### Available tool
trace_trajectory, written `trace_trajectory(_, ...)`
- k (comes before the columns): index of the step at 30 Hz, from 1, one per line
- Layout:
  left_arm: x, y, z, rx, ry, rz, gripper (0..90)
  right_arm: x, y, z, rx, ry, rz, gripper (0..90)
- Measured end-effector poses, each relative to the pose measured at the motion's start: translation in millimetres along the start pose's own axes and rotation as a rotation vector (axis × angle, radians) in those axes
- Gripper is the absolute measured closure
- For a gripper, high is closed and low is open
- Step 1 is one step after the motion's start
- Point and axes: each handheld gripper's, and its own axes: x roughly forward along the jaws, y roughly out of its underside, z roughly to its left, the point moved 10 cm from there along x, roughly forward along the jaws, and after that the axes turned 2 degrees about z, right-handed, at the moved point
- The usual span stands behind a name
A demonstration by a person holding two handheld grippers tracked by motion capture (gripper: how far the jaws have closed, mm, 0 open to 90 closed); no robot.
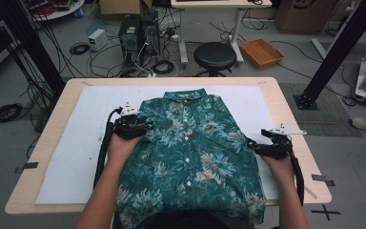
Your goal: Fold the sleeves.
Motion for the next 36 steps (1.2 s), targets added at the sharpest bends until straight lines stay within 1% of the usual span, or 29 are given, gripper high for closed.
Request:
trace_trajectory(2, 0.0, 1.0, -0.6, -0.004, 0.001, -0.007, 61.4, 0.1, -0.1, -0.1, 0.0, 0.001, -0.001, 22.8)
trace_trajectory(5, -0.9, 10.7, -2.0, -0.008, 0.003, 0.019, 61.4, 0.2, -0.5, -0.5, -0.01, 0.003, -0.005, 22.7)
trace_trajectory(6, -2.7, 16.8, -2.7, -0.015, -0.005, 0.042, 61.4, 0.2, -0.5, -0.5, -0.011, 0.002, -0.005, 22.7)
trace_trajectory(7, -5.4, 24.6, -2.6, -0.018, -0.019, 0.081, 61.4, 0.1, -0.5, -0.4, -0.011, 0.002, -0.006, 22.7)
trace_trajectory(8, -7.8, 30.2, -3.4, -0.024, -0.023, 0.103, 61.3, 0.0, -0.4, -0.3, -0.009, 0.003, -0.005, 22.7)
trace_trajectory(9, -11.1, 36.9, -5.0, -0.031, -0.019, 0.114, 61.3, 0.0, -0.4, -0.2, -0.01, 0.002, -0.005, 22.7)
trace_trajectory(11, -15.9, 49.4, -9.8, -0.06, 0.017, 0.135, 61.7, 0.1, 0.0, 0.2, -0.008, 0.001, -0.001, 22.7)
trace_trajectory(13, -17.6, 60.1, -14.6, -0.06, 0.039, 0.166, 62.2, 0.2, -0.1, 0.4, -0.007, 0.002, 0.0, 22.8)
trace_trajectory(15, -17.2, 64.8, -18.1, -0.059, 0.051, 0.185, 62.3, 0.2, -0.1, 0.4, -0.007, 0.003, 0.0, 22.8)
trace_trajectory(16, -17.1, 64.4, -18.6, -0.048, 0.054, 0.187, 62.3, 0.2, -0.1, 0.4, -0.007, 0.004, -0.001, 22.8)
trace_trajectory(17, -17.1, 61.5, -19.6, -0.05, 0.056, 0.179, 62.2, 0.2, -0.1, 0.4, -0.007, 0.005, 0.0, 22.7)
trace_trajectory(21, -14.3, 35.8, -23.9, -0.024, 0.06, 0.102, 59.0, 0.3, -0.2, -0.1, -0.008, 0.005, -0.002, 22.8)
trace_trajectory(22, -11.4, 27.3, -24.6, -0.013, 0.057, 0.08, 57.9, 0.3, -0.2, -0.2, -0.007, 0.005, -0.001, 22.8)
trace_trajectory(25, -0.4, 12.5, -26.2, 0.0, 0.063, 0.063, 56.8, 0.3, -0.3, -0.5, -0.008, 0.004, -0.002, 22.8)
trace_trajectory(26, 4.5, 7.5, -26.8, -0.009, 0.071, 0.055, 56.3, 0.2, -0.2, -0.4, -0.008, 0.004, -0.002, 22.8)
trace_trajectory(28, 15.0, -0.1, -26.7, -0.003, 0.073, 0.067, 55.7, 0.3, -0.2, -0.4, -0.007, 0.004, -0.002, 22.8)
trace_trajectory(29, 22.2, -4.8, -25.9, -0.002, 0.062, 0.068, 55.7, 0.2, -0.2, -0.4, -0.006, 0.004, -0.001, 22.8)
trace_trajectory(30, 27.0, -6.7, -25.6, -0.004, 0.061, 0.075, 55.7, 0.3, -0.2, -0.3, -0.005, 0.003, -0.002, 22.8)
trace_trajectory(32, 40.9, -7.7, -23.8, 0.001, 0.05, 0.123, 55.7, 0.2, -0.2, -0.2, -0.004, 0.001, -0.001, 22.8)
trace_trajectory(33, 50.3, -7.3, -23.4, 0.012, 0.043, 0.138, 55.6, 0.3, -0.2, -0.2, -0.003, 0.001, -0.001, 22.8)
trace_trajectory(34, 56.4, -5.3, -23.5, 0.008, 0.042, 0.16, 55.9, 0.3, -0.2, -0.2, -0.004, 0.0, -0.001, 22.8)
trace_trajectory(36, 71.1, 4.5, -23.7, 0.029, 0.03, 0.24, 59.4, 0.3, -0.2, -0.1, -0.003, 0.0, -0.001, 22.8)
